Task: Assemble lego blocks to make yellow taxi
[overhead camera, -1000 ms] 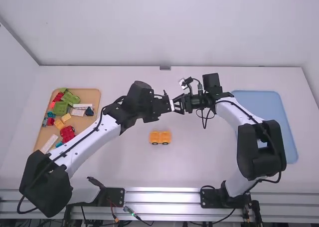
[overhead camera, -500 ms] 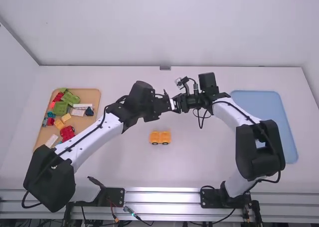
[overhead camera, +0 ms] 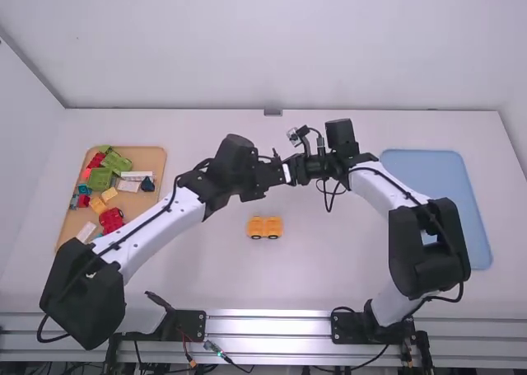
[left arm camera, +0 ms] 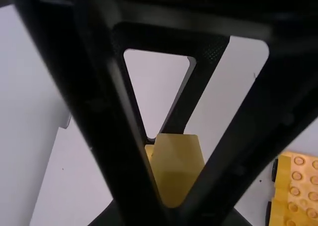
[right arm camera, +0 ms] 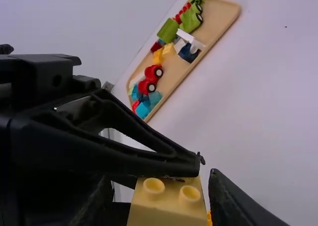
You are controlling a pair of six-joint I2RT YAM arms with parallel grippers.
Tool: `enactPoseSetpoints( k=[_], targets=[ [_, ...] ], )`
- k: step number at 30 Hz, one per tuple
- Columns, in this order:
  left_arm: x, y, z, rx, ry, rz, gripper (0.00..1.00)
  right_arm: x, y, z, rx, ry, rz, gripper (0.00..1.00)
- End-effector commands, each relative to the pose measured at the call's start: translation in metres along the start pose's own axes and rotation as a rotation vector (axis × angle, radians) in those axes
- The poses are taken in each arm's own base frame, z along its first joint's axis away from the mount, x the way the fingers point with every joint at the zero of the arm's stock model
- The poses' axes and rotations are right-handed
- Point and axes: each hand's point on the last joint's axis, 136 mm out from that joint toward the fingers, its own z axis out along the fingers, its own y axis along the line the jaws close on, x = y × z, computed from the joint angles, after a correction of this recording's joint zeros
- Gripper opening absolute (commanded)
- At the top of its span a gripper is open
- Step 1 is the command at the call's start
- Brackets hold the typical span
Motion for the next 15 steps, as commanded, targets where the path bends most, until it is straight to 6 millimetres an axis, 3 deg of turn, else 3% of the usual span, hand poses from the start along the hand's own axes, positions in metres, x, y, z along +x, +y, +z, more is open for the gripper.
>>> enactPoseSetpoints(
  k=[1,7,12,15],
  targets=[
    [-0.0023,0.0056,0.0,-0.027,-0.005,-0.011,0.02,-0.0015,0.0039,0.0041,-0.016,0.01,-0.01,0.44],
    [-0.0049,0.0096,0.0002,-0.046,-0.016,-0.012,0.02,-0.0007,0.0048,0.0047,-0.02,0.013,-0.006,0.28],
    [-0.0059,0.0112,0.002,-0.062,-0.031,-0.008,0.03,0.0001,0.0063,0.0066,-0.024,0.017,-0.009,0.25],
    [-0.0043,0.0101,0.0043,-0.07,-0.039,-0.006,0.32,0.0,0.0062,0.0065,-0.023,0.017,-0.009,0.21]
  ],
)
